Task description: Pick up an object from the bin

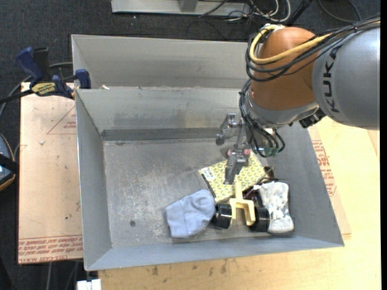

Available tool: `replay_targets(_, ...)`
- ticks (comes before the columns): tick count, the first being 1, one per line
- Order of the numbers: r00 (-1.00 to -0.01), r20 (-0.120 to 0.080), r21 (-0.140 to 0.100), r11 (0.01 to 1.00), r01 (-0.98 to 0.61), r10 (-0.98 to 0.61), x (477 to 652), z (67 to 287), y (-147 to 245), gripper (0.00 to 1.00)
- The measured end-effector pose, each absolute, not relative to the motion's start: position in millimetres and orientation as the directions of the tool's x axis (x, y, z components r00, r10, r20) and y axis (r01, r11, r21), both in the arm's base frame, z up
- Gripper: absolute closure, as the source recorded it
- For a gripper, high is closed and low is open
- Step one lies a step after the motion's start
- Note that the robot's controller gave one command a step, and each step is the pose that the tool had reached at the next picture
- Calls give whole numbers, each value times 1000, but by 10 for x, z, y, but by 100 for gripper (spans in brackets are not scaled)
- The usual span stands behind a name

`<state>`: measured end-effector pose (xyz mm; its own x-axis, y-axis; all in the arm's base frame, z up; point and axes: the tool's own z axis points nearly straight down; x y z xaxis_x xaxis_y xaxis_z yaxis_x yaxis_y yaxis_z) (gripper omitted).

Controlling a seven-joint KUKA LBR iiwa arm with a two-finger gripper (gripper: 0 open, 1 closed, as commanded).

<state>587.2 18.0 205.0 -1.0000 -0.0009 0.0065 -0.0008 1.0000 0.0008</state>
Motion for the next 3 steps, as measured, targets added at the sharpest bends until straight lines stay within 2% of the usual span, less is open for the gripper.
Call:
replay_targets(1,-1000,-1,1,1000,0,0,5887,2098,180,0)
replay_targets(2,-984,-9,-2,984,-181,-181,5580,1715,531,0)
replay_targets(3,-885,0,4,885,-465,-465,5377,1484,671,0)
